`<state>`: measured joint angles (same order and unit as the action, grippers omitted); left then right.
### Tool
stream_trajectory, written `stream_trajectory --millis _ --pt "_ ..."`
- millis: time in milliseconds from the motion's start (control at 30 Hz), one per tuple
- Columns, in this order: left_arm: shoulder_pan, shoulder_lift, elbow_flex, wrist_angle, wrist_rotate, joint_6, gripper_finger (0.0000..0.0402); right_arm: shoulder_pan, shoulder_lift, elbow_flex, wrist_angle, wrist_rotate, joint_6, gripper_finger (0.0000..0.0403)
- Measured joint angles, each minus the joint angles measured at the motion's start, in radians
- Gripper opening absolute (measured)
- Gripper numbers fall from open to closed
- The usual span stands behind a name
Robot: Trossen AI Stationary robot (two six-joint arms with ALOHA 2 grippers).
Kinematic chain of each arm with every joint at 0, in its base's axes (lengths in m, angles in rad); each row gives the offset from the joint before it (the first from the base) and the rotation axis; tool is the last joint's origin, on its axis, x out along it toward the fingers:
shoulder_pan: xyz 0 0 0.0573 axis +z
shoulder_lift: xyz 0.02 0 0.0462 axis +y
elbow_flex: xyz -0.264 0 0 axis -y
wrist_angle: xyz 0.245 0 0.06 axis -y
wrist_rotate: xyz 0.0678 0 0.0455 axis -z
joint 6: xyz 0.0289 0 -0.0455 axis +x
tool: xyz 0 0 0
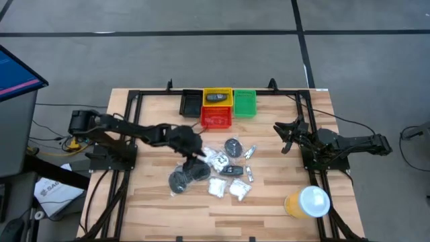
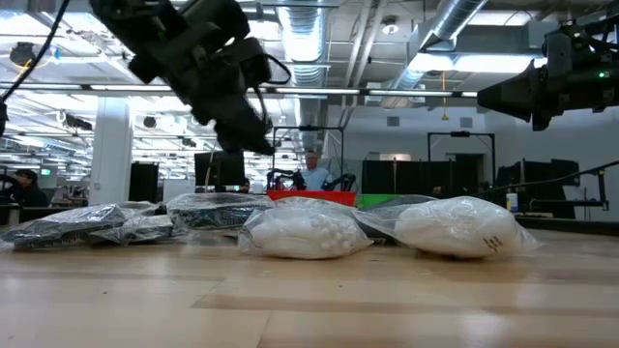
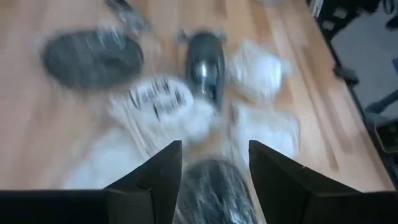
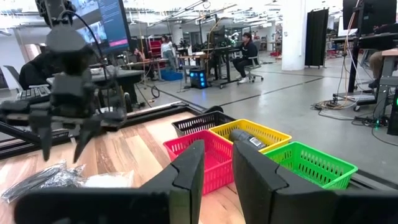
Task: Pick & Place Travel size toiletries
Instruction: Put the black hairbrush into the red bin
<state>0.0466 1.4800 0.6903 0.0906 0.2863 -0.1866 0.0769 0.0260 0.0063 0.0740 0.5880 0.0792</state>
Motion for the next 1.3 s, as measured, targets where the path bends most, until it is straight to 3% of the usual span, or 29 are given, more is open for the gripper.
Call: stream_trajectory --millis 500,1300 --pt "-0.059 -0.004 -0.083 -0.023 -0.067 -0.137 0.0176 0.0 0.0 0.0 -0.001 0.0 0.0 0.0076" --pt "-0.041 -0.067 -0.082 -0.132 -0.158 -0.163 0.0176 0.0 0.0 0.0 -0.002 0.0 0.0 0.0076"
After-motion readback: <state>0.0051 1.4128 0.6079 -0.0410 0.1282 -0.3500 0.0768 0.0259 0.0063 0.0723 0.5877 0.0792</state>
